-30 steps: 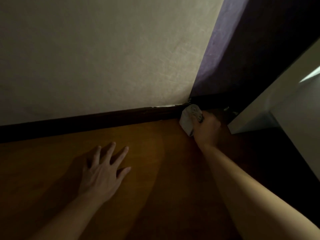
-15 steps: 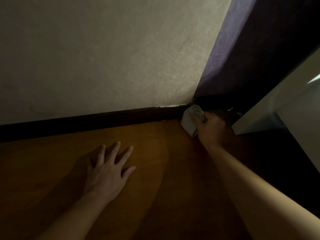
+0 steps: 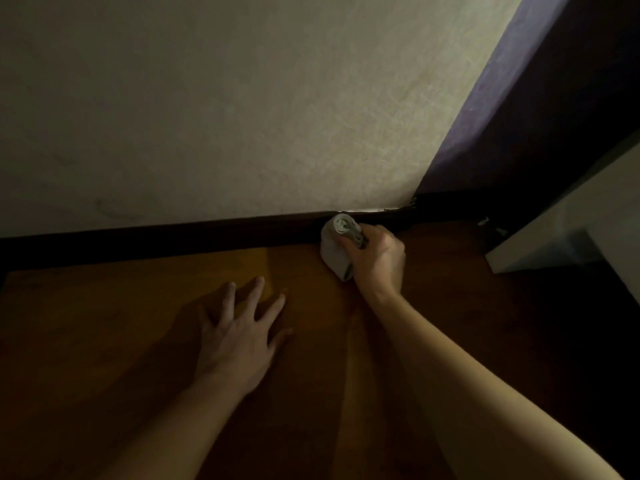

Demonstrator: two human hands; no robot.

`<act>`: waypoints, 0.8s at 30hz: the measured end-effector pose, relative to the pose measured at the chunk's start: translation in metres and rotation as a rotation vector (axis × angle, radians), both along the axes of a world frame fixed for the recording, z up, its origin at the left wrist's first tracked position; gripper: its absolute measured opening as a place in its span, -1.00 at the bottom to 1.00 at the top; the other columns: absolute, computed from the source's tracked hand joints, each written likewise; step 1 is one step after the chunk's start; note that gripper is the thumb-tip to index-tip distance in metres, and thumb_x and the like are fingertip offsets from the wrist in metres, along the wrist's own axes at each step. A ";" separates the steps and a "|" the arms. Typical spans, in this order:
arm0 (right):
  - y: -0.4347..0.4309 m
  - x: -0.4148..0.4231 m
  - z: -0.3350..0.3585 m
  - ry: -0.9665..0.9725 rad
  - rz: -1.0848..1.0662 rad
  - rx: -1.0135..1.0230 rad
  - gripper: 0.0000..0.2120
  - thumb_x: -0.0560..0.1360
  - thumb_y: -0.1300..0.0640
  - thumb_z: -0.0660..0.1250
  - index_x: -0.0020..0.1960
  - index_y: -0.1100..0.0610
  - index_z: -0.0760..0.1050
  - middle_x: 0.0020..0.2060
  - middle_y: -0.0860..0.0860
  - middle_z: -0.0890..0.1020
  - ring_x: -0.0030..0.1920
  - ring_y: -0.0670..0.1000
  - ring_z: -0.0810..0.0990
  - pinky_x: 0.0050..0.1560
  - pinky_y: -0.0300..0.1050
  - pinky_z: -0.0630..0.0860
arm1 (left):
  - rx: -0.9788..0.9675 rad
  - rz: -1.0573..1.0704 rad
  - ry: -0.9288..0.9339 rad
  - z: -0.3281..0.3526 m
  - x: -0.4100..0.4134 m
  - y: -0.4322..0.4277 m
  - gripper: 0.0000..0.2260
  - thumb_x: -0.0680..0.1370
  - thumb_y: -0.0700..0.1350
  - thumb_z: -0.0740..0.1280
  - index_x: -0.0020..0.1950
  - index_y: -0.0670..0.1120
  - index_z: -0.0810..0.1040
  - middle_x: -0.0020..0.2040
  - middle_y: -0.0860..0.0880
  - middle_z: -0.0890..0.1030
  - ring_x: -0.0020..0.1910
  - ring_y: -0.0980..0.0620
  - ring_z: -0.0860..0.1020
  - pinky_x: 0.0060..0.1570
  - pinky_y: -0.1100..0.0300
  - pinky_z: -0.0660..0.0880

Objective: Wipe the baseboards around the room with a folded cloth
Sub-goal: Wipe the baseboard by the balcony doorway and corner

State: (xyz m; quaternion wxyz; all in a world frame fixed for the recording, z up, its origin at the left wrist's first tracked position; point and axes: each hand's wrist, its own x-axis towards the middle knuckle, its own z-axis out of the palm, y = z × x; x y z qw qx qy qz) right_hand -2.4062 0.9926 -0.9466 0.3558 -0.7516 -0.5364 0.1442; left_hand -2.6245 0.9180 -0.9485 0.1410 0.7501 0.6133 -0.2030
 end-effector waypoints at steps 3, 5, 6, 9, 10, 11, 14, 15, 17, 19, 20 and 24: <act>-0.004 -0.004 -0.004 0.004 -0.062 0.036 -0.75 0.52 -0.08 0.42 0.04 0.10 0.65 -0.09 -0.02 0.62 -0.12 -0.02 0.60 -0.13 -0.02 0.58 | 0.001 0.004 -0.011 0.001 0.000 -0.001 -0.41 0.57 0.41 -0.18 0.56 0.35 -0.29 0.62 0.08 -0.37 0.60 -0.21 -0.28 0.48 -0.43 0.00; -0.003 -0.014 -0.005 -0.025 0.004 0.022 -0.75 0.53 -0.07 0.40 0.03 0.10 0.64 -0.10 -0.01 0.61 -0.14 0.00 0.59 -0.15 0.00 0.57 | 0.001 0.006 -0.004 0.001 -0.001 -0.001 -0.40 0.55 0.42 -0.22 0.58 0.33 -0.21 0.62 0.08 -0.35 0.61 -0.21 -0.28 0.48 -0.42 0.00; -0.002 -0.016 -0.004 -0.048 0.039 0.014 -0.76 0.53 -0.07 0.39 0.02 0.10 0.63 -0.11 0.00 0.60 -0.16 0.02 0.59 -0.17 0.01 0.56 | 0.003 0.005 -0.004 0.002 -0.001 0.000 -0.40 0.55 0.42 -0.23 0.59 0.33 -0.19 0.62 0.08 -0.34 0.61 -0.20 -0.28 0.48 -0.42 0.00; -0.001 -0.005 -0.007 -0.019 -0.020 0.035 -0.75 0.53 -0.07 0.40 0.03 0.10 0.65 -0.12 -0.01 0.61 -0.15 0.00 0.59 -0.16 0.00 0.57 | 0.007 -0.004 -0.015 0.002 -0.001 -0.001 -0.41 0.58 0.41 -0.18 0.56 0.35 -0.30 0.62 0.08 -0.36 0.60 -0.21 -0.28 0.49 -0.43 -0.01; -0.003 -0.004 -0.008 0.001 -0.073 0.045 -0.74 0.53 -0.06 0.40 0.06 0.11 0.65 -0.10 -0.01 0.62 -0.13 -0.02 0.60 -0.13 -0.01 0.58 | 0.009 -0.007 -0.014 0.002 -0.002 0.000 -0.40 0.58 0.41 -0.18 0.55 0.35 -0.34 0.62 0.07 -0.37 0.60 -0.22 -0.29 0.49 -0.43 -0.01; -0.005 -0.006 -0.008 0.002 -0.103 0.047 -0.73 0.54 -0.07 0.40 0.08 0.11 0.65 -0.09 -0.02 0.62 -0.12 -0.03 0.60 -0.12 -0.02 0.58 | 0.007 -0.009 -0.008 0.002 -0.002 0.000 -0.40 0.56 0.41 -0.19 0.55 0.35 -0.35 0.61 0.07 -0.38 0.60 -0.22 -0.29 0.49 -0.43 -0.02; -0.004 -0.017 -0.006 -0.042 0.009 0.026 -0.73 0.54 -0.08 0.38 0.05 0.11 0.64 -0.10 -0.01 0.61 -0.15 -0.01 0.59 -0.17 -0.02 0.56 | 0.003 -0.004 -0.010 0.001 -0.002 0.000 -0.39 0.53 0.42 -0.24 0.55 0.35 -0.31 0.61 0.08 -0.38 0.60 -0.21 -0.30 0.49 -0.43 -0.02; -0.002 -0.014 -0.005 -0.062 0.058 0.017 -0.74 0.54 -0.07 0.39 0.02 0.12 0.63 -0.13 0.01 0.60 -0.17 0.01 0.58 -0.21 -0.03 0.54 | 0.004 -0.004 -0.013 0.001 -0.001 0.000 -0.40 0.53 0.42 -0.24 0.55 0.36 -0.32 0.61 0.08 -0.38 0.60 -0.20 -0.30 0.49 -0.43 -0.01; 0.002 0.004 -0.005 -0.077 0.090 0.015 -0.77 0.53 -0.04 0.41 -0.01 0.13 0.63 -0.15 0.03 0.60 -0.20 0.02 0.58 -0.26 -0.09 0.47 | 0.008 -0.001 -0.007 0.000 -0.001 0.000 -0.40 0.54 0.42 -0.21 0.53 0.37 -0.39 0.61 0.08 -0.39 0.60 -0.20 -0.29 0.49 -0.43 -0.01; 0.001 0.031 -0.006 -0.013 0.011 0.005 -0.80 0.53 0.01 0.42 0.00 0.15 0.64 -0.15 0.06 0.61 -0.19 0.02 0.57 -0.27 -0.21 0.32 | 0.019 -0.003 0.006 -0.001 -0.002 -0.001 -0.39 0.52 0.42 -0.26 0.50 0.37 -0.44 0.61 0.08 -0.39 0.60 -0.20 -0.29 0.49 -0.42 -0.01; -0.001 0.044 -0.006 0.012 -0.041 -0.013 -0.79 0.53 0.01 0.41 0.02 0.15 0.64 -0.12 0.08 0.62 -0.16 0.03 0.57 -0.25 -0.23 0.30 | 0.022 -0.003 0.008 -0.001 -0.002 -0.001 -0.38 0.49 0.43 -0.30 0.50 0.37 -0.45 0.60 0.09 -0.39 0.60 -0.20 -0.29 0.49 -0.42 -0.01; -0.005 0.093 -0.009 -0.088 -0.167 -0.037 -0.70 0.52 -0.06 0.41 0.05 0.18 0.64 -0.08 0.19 0.64 -0.09 0.19 0.62 -0.17 -0.07 0.48 | 0.007 0.004 0.007 0.001 0.001 -0.001 -0.38 0.50 0.43 -0.28 0.50 0.37 -0.45 0.60 0.10 -0.40 0.60 -0.19 -0.30 0.50 -0.41 0.00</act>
